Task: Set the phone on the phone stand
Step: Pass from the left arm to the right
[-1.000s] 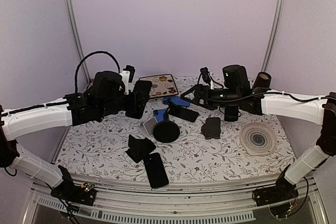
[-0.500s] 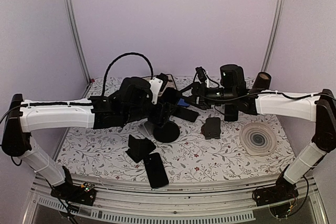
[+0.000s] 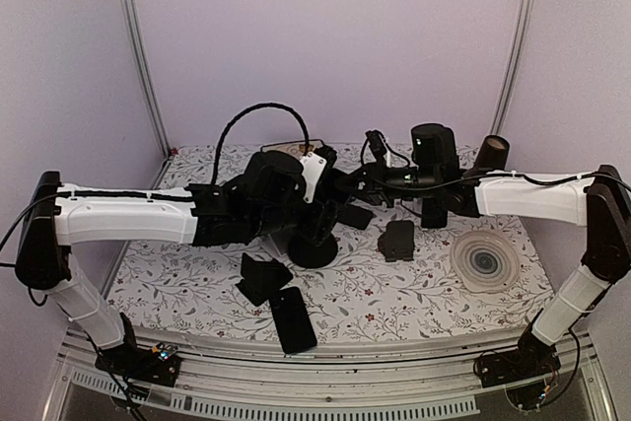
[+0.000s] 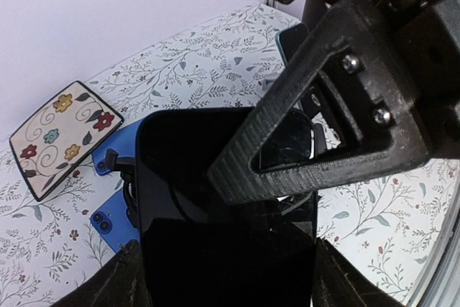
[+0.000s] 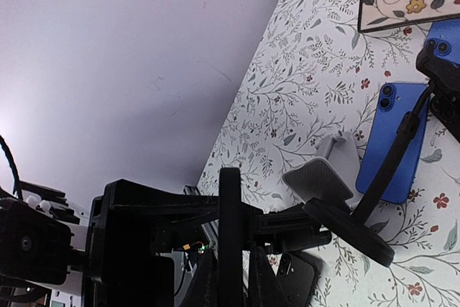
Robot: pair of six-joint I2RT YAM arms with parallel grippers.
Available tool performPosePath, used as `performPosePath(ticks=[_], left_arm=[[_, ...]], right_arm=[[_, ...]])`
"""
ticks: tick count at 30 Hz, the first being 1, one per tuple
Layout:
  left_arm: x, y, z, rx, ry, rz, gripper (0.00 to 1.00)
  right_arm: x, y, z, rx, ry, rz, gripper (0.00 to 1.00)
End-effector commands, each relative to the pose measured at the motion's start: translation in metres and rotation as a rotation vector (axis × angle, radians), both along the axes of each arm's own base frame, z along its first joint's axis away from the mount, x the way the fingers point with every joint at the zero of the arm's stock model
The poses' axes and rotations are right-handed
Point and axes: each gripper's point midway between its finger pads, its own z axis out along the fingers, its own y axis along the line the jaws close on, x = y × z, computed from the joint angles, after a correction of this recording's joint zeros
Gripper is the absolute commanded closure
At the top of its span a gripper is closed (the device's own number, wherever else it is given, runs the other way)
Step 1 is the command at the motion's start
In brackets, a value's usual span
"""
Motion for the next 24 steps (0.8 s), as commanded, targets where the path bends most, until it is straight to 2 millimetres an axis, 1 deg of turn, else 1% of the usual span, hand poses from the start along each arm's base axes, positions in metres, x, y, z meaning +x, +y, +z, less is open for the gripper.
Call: performPosePath(ticks=[1, 3, 5, 8, 11, 12, 18, 20, 24], left_arm=[[0.0, -0.011, 0.03, -0.081, -0.051, -0.01, 0.45], [-0.001, -0.01, 0.029, -0.084, -0.046, -0.011, 0.4], [-0.003, -0.008, 0.026, -0.087, -0.036, -0.012, 0.26], [-0.009, -0.005, 0.026, -0.099, -0.025, -0.027, 0.13], [-0.017, -0.001, 0.027, -0.125, -0.012, -0.055, 0.05], [-0.02, 0.0, 0.027, -0.133, -0.007, -0.063, 0.04], [-0.035, 0.004, 0.028, -0.196, 0.042, -0.142, 0.03], [-0.042, 0.003, 0.028, -0.223, 0.065, -0.183, 0.04], [-0.053, 0.004, 0.034, -0.29, 0.103, -0.26, 0.07]], right_arm=[[-0.002, -0.001, 0.008, 0.027, -0.024, 0.011, 0.97], [-0.003, -0.001, 0.009, 0.027, -0.037, 0.019, 0.97], [-0.004, -0.002, 0.013, 0.027, -0.059, 0.022, 0.98], [-0.008, -0.004, 0.021, 0.028, -0.113, 0.036, 0.98], [-0.012, -0.008, 0.031, 0.02, -0.177, 0.049, 0.98], [-0.014, -0.009, 0.034, 0.017, -0.192, 0.052, 0.98], [-0.024, -0.019, 0.044, -0.018, -0.3, 0.08, 0.98], [-0.029, -0.023, 0.049, -0.024, -0.338, 0.094, 0.98], [-0.04, -0.029, 0.057, -0.033, -0.406, 0.13, 0.98]])
